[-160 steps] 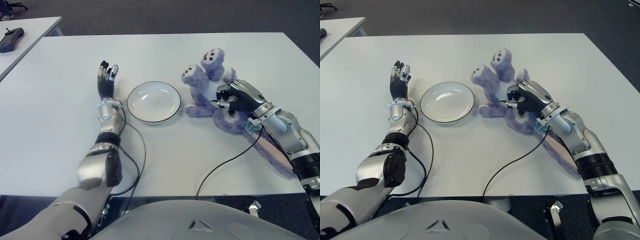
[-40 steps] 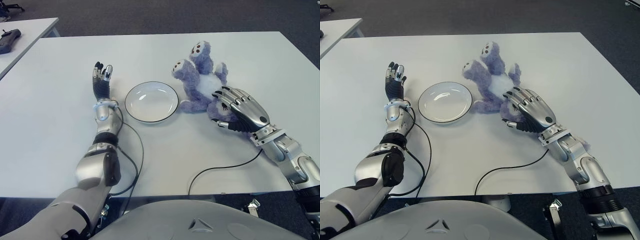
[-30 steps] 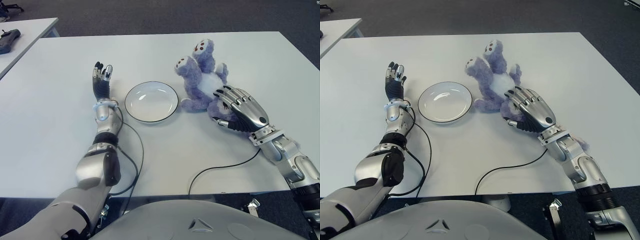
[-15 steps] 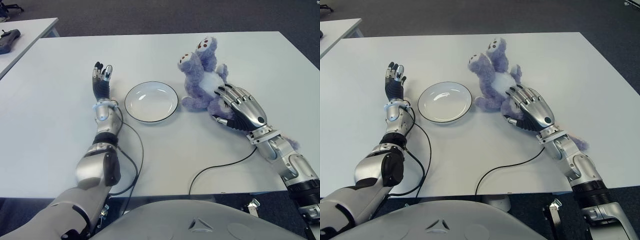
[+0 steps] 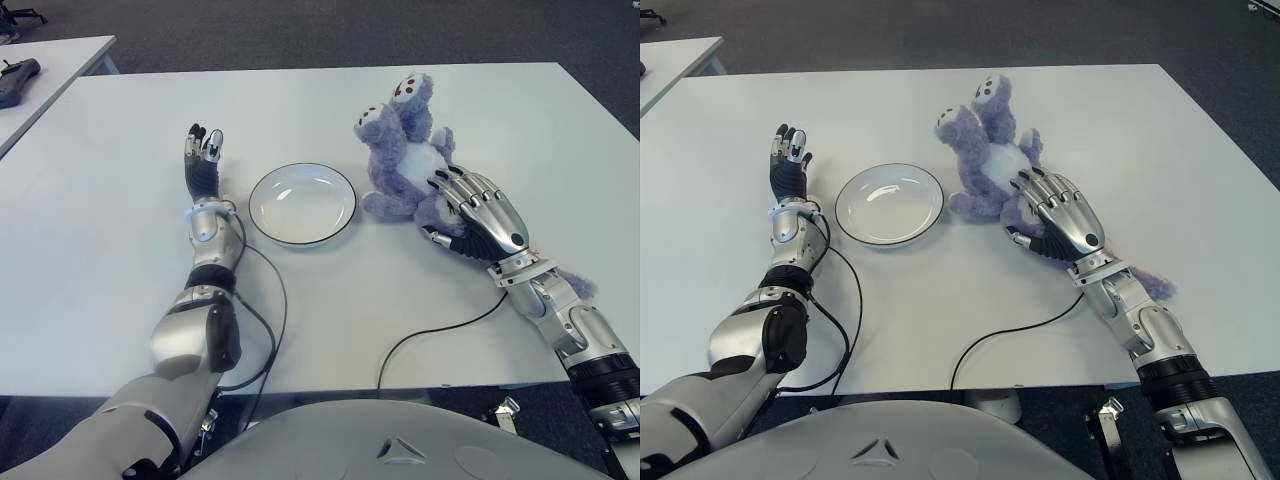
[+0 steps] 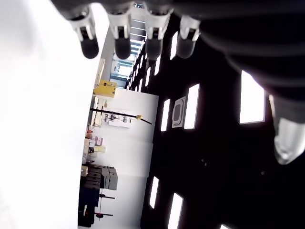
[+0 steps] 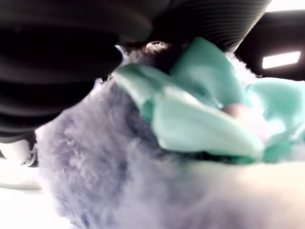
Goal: Put the doll into the plate.
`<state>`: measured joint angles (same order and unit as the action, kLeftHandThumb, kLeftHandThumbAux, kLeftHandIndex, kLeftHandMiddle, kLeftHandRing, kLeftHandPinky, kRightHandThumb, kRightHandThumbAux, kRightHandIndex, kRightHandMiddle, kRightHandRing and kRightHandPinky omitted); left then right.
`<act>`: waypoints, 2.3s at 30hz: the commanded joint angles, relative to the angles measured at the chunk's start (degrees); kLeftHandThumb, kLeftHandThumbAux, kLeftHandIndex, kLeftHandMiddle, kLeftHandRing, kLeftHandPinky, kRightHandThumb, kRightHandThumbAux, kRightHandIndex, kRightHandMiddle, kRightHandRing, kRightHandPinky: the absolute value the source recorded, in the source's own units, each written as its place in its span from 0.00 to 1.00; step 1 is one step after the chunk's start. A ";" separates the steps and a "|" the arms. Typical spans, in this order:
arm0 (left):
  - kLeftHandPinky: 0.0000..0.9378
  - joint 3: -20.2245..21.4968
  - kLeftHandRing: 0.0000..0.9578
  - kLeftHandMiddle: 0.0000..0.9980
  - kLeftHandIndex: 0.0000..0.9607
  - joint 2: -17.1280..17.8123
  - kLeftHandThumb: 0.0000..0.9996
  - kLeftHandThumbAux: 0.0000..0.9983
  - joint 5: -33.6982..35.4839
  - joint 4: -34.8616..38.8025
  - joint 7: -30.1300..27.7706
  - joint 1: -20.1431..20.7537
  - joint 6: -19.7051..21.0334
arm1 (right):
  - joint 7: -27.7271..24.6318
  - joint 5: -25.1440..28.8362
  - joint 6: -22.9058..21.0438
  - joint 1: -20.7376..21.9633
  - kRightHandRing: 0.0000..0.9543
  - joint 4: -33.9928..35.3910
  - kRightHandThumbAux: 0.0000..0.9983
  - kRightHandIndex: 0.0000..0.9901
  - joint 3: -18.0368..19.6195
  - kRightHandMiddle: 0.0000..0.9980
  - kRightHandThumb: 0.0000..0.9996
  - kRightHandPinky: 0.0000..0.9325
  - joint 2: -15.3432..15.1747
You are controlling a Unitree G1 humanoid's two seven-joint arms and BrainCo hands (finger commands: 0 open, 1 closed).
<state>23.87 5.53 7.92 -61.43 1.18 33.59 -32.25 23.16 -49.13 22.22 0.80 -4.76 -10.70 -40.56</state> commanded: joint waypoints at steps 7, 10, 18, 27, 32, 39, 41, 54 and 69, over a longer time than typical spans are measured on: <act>0.00 1.64 0.00 0.01 0.00 -2.63 0.00 0.46 1.40 -11.23 -0.15 -17.54 0.02 | 4.12 4.88 8.25 1.00 0.24 -2.52 0.36 0.22 -1.11 0.16 0.46 0.42 5.01; 0.00 1.59 0.00 0.01 0.00 -2.48 0.00 0.47 1.35 -11.27 0.00 -17.48 0.45 | 5.28 5.69 9.95 1.61 0.45 -2.35 0.36 0.28 -0.94 0.28 0.49 0.64 5.72; 0.00 2.82 0.00 0.01 0.00 -2.65 0.00 0.46 2.82 -11.21 -1.58 -17.35 -0.33 | 9.89 5.38 13.22 3.84 0.74 -2.99 0.40 0.46 -1.06 0.65 0.55 0.89 8.12; 0.01 3.86 0.00 0.01 0.00 -2.87 0.00 0.44 4.20 -11.18 -3.03 -17.29 -1.23 | 16.57 2.93 17.78 7.15 0.89 -5.92 0.57 0.76 -0.78 0.84 0.47 0.93 9.29; 0.00 3.46 0.00 0.01 0.00 -2.70 0.00 0.43 4.00 -11.23 -2.91 -17.34 -1.24 | 21.20 -0.86 17.10 8.01 0.91 -6.20 0.64 0.79 -0.12 0.86 0.49 0.93 9.18; 0.00 3.08 0.00 0.01 0.00 -2.48 0.00 0.44 3.74 -11.31 -2.37 -17.31 -0.67 | 25.43 -3.22 16.61 11.06 0.92 -7.79 0.68 0.79 0.21 0.86 0.49 0.92 8.50; 0.00 3.14 0.00 0.01 0.00 -2.47 0.00 0.44 3.81 -11.33 -2.53 -17.34 -0.78 | 26.82 -3.87 16.80 11.58 0.92 -8.25 0.69 0.78 0.08 0.86 0.50 0.91 8.40; 0.00 2.61 0.00 0.01 0.00 -2.12 0.00 0.45 3.21 -11.53 -1.90 -17.34 -0.45 | 28.41 -2.82 19.72 13.46 0.93 -10.33 0.70 0.80 -0.41 0.89 0.55 0.95 7.79; 0.00 2.37 0.00 0.00 0.00 -2.13 0.00 0.45 3.02 -11.56 -1.81 -17.32 -0.44 | 23.20 3.80 21.98 13.58 0.94 -10.67 0.71 0.81 -0.29 0.89 0.47 0.97 9.23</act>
<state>24.56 6.42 9.74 -61.57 0.18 33.67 -32.26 50.34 -49.28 42.00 13.41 -13.95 -10.40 -32.37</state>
